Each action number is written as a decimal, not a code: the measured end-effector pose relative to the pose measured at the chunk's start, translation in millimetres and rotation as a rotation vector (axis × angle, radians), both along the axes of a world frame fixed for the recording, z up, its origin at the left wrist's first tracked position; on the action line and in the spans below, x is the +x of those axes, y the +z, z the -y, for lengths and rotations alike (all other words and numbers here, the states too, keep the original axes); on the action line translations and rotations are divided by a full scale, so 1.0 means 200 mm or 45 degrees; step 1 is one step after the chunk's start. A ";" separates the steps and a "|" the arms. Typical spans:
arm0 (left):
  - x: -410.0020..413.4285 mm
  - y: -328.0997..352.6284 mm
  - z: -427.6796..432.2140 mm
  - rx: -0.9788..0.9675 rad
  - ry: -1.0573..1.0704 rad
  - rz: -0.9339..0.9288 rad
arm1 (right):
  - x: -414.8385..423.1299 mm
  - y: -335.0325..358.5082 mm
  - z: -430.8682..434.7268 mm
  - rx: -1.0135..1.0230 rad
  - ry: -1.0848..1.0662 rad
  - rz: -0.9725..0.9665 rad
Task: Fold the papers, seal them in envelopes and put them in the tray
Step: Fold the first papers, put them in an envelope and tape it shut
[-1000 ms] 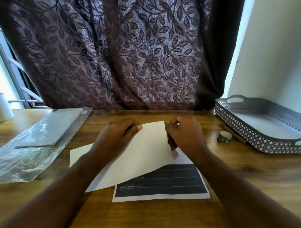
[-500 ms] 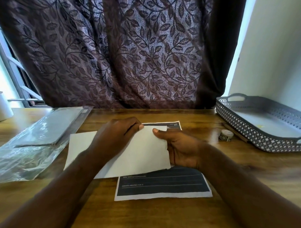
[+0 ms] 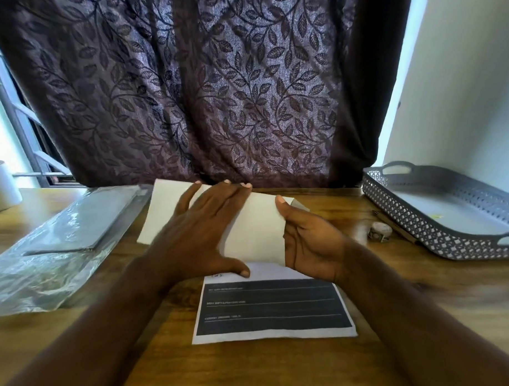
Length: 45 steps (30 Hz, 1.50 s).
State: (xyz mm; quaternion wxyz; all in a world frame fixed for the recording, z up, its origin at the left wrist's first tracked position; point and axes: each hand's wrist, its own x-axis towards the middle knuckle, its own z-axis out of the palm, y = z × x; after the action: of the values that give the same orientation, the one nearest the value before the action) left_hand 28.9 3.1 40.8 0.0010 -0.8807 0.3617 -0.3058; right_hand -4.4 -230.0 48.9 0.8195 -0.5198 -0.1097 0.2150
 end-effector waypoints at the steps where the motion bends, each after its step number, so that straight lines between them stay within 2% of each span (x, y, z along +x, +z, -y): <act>1: 0.00 0.00 0.01 0.035 0.006 0.004 | 0.00 0.00 0.01 0.007 0.028 0.008; 5: -0.01 -0.03 0.04 0.108 -0.012 0.084 | 0.00 0.00 0.02 0.050 0.069 0.057; 10: -0.01 -0.02 0.05 0.006 -0.089 0.172 | 0.03 0.02 0.05 0.000 0.069 0.138; 14: 0.01 0.00 -0.03 -0.047 0.093 0.086 | 0.11 0.04 0.19 0.008 -0.257 0.275; 15: 0.02 0.00 -0.06 -0.060 0.136 0.051 | 0.13 0.04 0.23 -0.062 -0.374 0.321; 16: 0.03 0.00 -0.08 -0.069 0.172 0.014 | 0.14 0.02 0.26 -0.219 -0.504 0.390; 18: 0.05 -0.02 -0.10 -0.079 0.214 -0.049 | 0.18 -0.04 0.31 -0.770 -0.729 0.610; 20: 0.07 -0.03 -0.11 -0.079 0.233 -0.093 | 0.23 -0.10 0.32 -1.369 -0.768 0.861; 21: 0.07 -0.03 -0.10 -0.078 0.237 -0.110 | 0.24 -0.12 0.32 -1.543 -0.711 0.931; 24: 0.09 -0.06 -0.10 -0.096 0.232 -0.132 | 0.26 -0.13 0.29 -1.721 -0.592 0.939; 30: 0.14 -0.10 -0.12 -0.145 0.239 -0.200 | 0.27 -0.11 0.28 -2.051 -0.308 0.778; 36: 0.16 -0.12 -0.12 -0.199 0.235 -0.278 | 0.27 -0.11 0.29 -1.906 -0.301 0.671; 45: 0.14 -0.11 -0.12 -0.276 0.250 -0.278 | 0.27 -0.14 0.36 -1.301 -0.672 0.613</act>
State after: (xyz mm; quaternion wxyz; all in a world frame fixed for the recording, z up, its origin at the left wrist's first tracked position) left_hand 55.9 26.7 19.2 -0.1034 -0.9347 0.2369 -0.2441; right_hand 49.5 -301.8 21.8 0.4449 -0.8898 -0.0426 -0.0927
